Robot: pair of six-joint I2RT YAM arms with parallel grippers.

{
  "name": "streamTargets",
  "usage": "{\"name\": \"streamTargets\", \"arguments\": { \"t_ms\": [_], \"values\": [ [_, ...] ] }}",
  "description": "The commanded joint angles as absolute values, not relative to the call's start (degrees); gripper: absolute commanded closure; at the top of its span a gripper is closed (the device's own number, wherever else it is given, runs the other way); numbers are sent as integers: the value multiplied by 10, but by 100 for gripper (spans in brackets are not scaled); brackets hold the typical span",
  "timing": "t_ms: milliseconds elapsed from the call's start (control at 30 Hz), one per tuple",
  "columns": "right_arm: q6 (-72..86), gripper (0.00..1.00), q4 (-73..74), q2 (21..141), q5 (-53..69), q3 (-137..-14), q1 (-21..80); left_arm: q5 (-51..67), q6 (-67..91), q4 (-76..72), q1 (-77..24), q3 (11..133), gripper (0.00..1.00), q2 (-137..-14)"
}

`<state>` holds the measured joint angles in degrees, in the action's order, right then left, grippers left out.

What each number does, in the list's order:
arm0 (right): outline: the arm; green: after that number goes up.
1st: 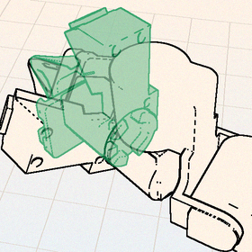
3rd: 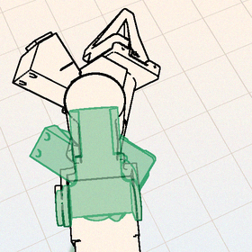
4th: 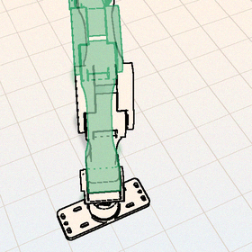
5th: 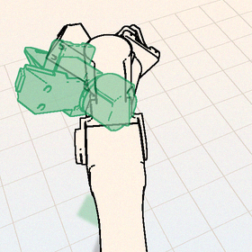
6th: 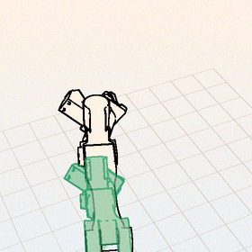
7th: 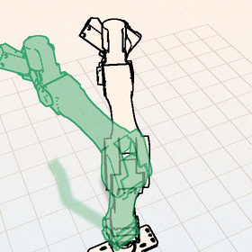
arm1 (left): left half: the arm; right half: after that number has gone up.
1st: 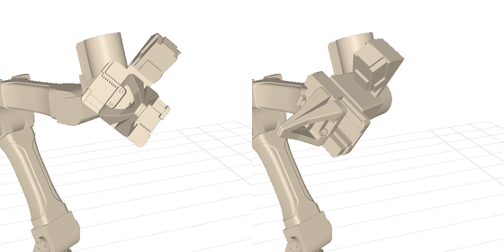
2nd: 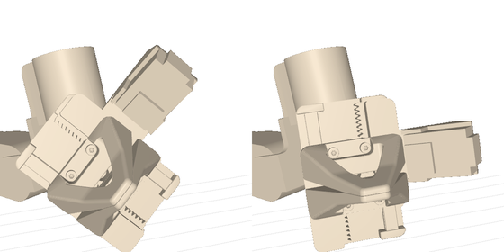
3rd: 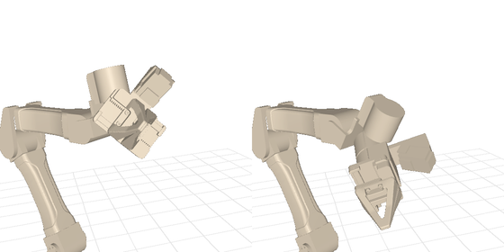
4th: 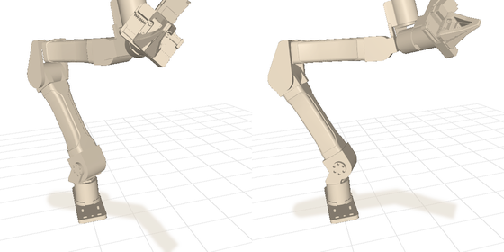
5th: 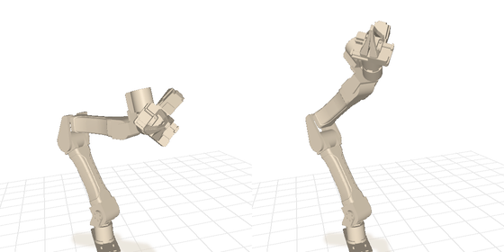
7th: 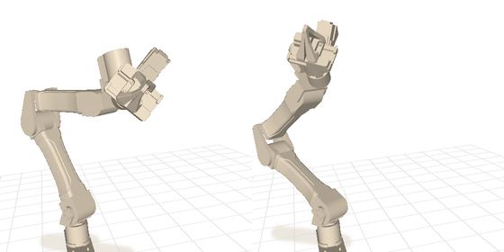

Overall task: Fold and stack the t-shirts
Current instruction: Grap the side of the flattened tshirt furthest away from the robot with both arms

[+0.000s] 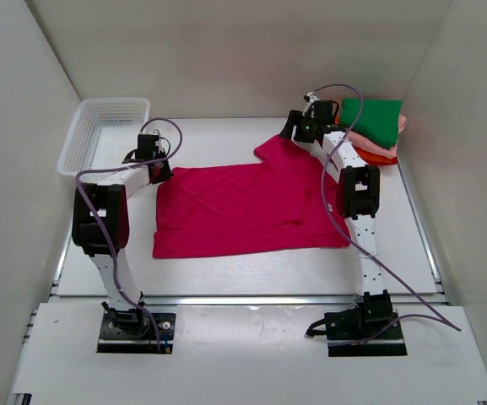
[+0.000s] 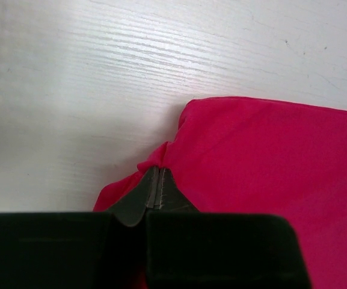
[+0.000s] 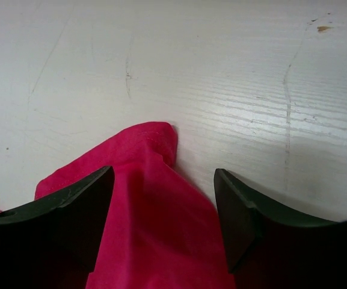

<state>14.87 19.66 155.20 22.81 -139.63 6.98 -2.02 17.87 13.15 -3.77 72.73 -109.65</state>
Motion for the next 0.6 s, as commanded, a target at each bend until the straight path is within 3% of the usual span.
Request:
{"name": "streamTargets", "arguments": {
  "t_ms": [0, 433, 567],
  "values": [
    [156, 37, 162, 1558, 271, -1425, 65, -8, 186, 110, -35, 711, 100, -1046],
    [207, 55, 107, 1582, 345, -1429, 56, -4, 194, 91, -36, 685, 100, -1019],
    [221, 85, 93, 1588, 366, -1422, 47, -4, 193, 84, -35, 679, 100, -1013]
  ]
}}
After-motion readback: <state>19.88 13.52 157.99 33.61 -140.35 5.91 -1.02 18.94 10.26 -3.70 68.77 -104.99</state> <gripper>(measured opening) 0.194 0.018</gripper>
